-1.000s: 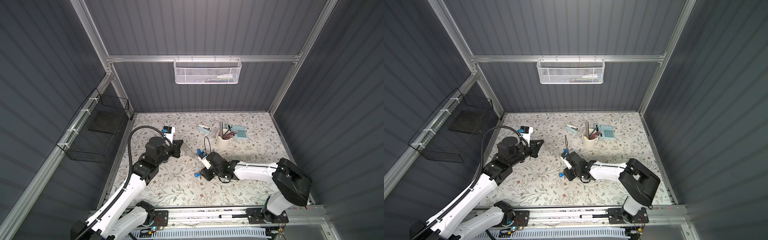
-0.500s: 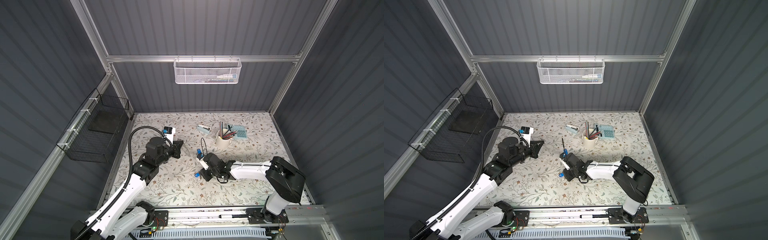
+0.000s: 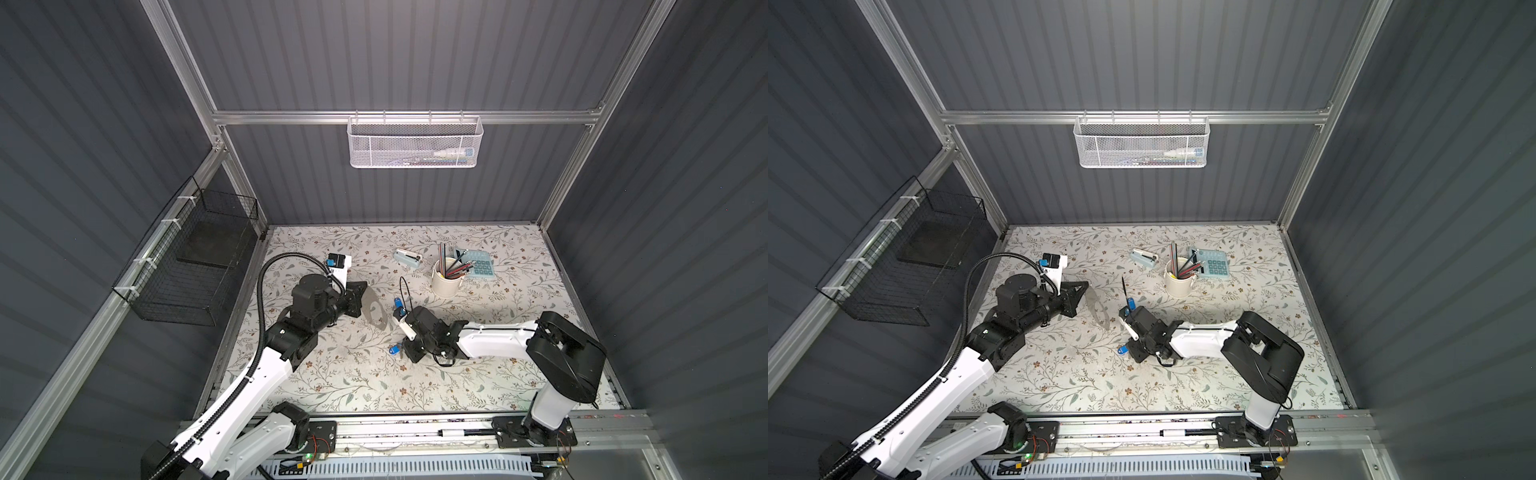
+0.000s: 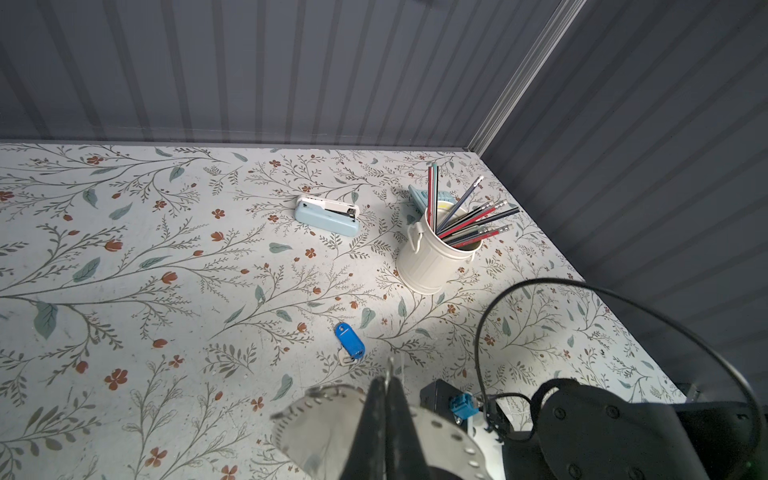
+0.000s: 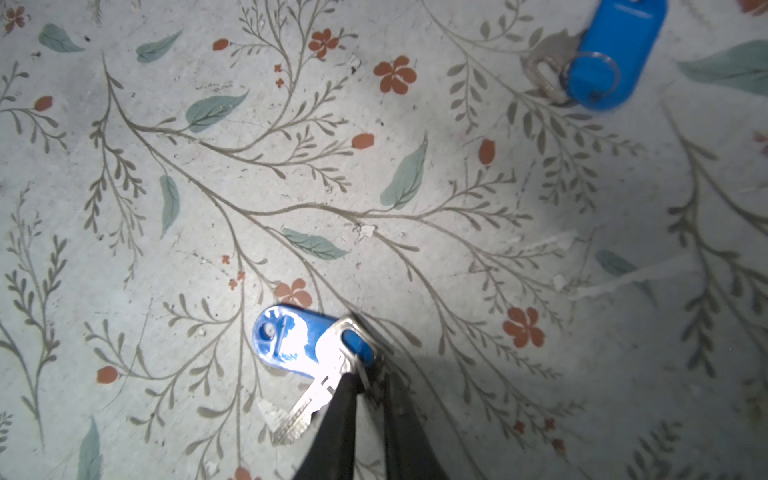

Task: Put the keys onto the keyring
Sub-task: 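Lower the right gripper onto the blue key tag and close on it, then lift the blue key with the right gripper toward the hoop in the left gripper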

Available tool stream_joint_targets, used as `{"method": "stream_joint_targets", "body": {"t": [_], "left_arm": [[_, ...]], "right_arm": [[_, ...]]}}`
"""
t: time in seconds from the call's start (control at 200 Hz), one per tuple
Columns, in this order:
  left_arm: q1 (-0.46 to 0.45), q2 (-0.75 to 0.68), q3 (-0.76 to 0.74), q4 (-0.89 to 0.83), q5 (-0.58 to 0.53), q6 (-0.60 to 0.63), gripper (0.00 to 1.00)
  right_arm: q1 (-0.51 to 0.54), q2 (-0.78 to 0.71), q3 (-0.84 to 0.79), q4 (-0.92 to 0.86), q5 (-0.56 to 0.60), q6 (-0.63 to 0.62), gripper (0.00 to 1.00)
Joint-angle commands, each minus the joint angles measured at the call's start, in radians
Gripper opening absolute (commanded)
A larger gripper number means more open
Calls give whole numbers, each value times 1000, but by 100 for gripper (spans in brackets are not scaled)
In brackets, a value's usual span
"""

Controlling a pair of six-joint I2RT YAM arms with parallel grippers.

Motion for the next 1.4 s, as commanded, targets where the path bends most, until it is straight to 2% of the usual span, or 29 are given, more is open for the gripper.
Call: {"method": "stream_joint_targets", "body": {"t": [0.0, 0.25, 0.43, 0.62, 0.851, 1.076, 1.231, 1.371, 1.391], "left_arm": [[6, -6, 5, 16, 13, 6, 0], [6, -8, 4, 17, 18, 16, 0], [6, -6, 7, 15, 39, 40, 0], [6, -12, 14, 15, 77, 90, 0], [5, 36, 29, 74, 188, 85, 0], [3, 82, 15, 196, 325, 55, 0], [-11, 132, 31, 244, 394, 47, 0], [-53, 155, 39, 265, 410, 60, 0], [-58, 159, 43, 266, 412, 62, 0]], "right_arm": [[6, -20, 4, -17, 17, -5, 13], [5, -43, -14, -6, 12, 0, 0], [-11, -113, -56, 28, -1, 1, 0], [-74, -283, -153, 122, -86, 1, 0], [-192, -539, -241, 150, -207, 3, 0], [-268, -700, -201, 70, -267, -24, 0], [-294, -735, -143, 6, -304, -34, 0], [-297, -736, -97, -19, -311, -42, 0], [-297, -734, -92, -20, -346, -43, 0]]}}
